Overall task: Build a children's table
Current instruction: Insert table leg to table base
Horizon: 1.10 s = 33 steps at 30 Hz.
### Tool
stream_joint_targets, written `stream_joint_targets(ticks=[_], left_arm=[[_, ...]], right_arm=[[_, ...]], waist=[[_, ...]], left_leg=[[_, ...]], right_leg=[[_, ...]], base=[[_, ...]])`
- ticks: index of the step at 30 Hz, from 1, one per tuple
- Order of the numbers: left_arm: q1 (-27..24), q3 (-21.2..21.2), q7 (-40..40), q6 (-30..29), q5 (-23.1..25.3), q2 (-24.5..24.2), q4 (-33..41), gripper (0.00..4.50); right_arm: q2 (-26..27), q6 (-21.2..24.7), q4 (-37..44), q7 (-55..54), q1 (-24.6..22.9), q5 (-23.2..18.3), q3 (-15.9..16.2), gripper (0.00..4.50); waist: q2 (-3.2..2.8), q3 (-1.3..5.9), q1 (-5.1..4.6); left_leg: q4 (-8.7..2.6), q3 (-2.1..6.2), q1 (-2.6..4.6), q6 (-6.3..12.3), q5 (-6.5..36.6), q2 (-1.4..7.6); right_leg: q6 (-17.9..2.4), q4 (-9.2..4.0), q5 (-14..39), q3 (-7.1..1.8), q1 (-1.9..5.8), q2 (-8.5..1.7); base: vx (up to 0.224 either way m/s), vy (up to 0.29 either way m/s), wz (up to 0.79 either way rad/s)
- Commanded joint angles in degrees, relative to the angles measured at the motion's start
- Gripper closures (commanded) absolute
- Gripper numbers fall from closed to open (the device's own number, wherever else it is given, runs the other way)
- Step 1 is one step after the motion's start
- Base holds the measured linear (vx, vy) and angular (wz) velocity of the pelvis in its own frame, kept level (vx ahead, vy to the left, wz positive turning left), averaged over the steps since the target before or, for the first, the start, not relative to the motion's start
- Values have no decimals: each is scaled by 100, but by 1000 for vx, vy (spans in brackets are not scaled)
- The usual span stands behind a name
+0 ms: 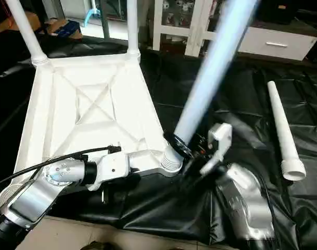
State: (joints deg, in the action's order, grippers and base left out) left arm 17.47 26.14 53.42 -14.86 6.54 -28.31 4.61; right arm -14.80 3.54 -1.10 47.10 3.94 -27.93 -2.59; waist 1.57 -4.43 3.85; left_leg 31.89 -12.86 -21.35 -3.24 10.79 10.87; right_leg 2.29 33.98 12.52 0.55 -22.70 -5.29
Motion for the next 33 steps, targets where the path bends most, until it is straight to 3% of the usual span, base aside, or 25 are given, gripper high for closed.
stream_joint_targets(ticks=[1,3,6,9,16,18,24,28,33], left_arm=[[-112,-45,-80,116,-4,-9,-273,450],[-108,-42,-87,117,3,1,-285,450],[-105,-40,-95,113,7,7,-290,450],[-118,-36,-110,102,14,2,-275,450],[-138,-24,-126,83,28,4,-260,450],[-144,-26,-127,79,26,6,-256,450],[-141,-17,-119,82,20,13,-251,450],[-136,-16,-114,88,22,17,-251,450],[-166,-29,-122,81,29,11,-217,450]], right_arm=[[-224,190,-344,-137,-354,419,-39,269],[-255,204,-307,-102,-365,456,28,269],[-307,294,-268,-56,-371,449,114,269],[-503,366,-275,137,-320,608,394,269],[-690,543,-180,436,-165,821,896,269],[-723,594,-206,447,-89,833,1040,269],[-664,827,-543,450,295,999,1352,269],[-627,905,-1000,438,589,1108,1414,269],[-621,850,-1390,379,719,1059,1216,269]], waist=[[94,150,-62],[95,145,-64],[100,151,-73],[106,152,-71],[151,145,-87],[149,126,-99],[134,120,-158],[140,123,-211],[156,109,-252]], left_leg=[[-416,150,89,208,1375,261],[-422,159,91,177,1459,264],[-414,159,87,190,1363,263],[-399,150,86,233,1267,256],[-401,161,83,235,1325,262],[-419,171,89,175,1517,268],[-433,184,105,75,1743,265],[-446,209,107,2,1935,266],[-482,276,113,-146,2417,270]], right_leg=[[-792,-472,1465,-177,23,-190],[-760,-486,1659,-180,18,-201],[-765,-470,1497,-177,28,-196],[-794,-458,1346,-172,36,-188],[-745,-467,1540,-168,40,-197],[-720,-499,1824,-177,30,-211],[-751,-520,2002,-184,9,-208],[-745,-532,2206,-177,-2,-217],[-510,-615,3024,-177,-45,-250]], base=[[0,0,0],[0,0,0],[0,0,0],[0,0,0],[0,0,0],[0,0,0],[0,0,0],[0,0,0],[0,0,0]])
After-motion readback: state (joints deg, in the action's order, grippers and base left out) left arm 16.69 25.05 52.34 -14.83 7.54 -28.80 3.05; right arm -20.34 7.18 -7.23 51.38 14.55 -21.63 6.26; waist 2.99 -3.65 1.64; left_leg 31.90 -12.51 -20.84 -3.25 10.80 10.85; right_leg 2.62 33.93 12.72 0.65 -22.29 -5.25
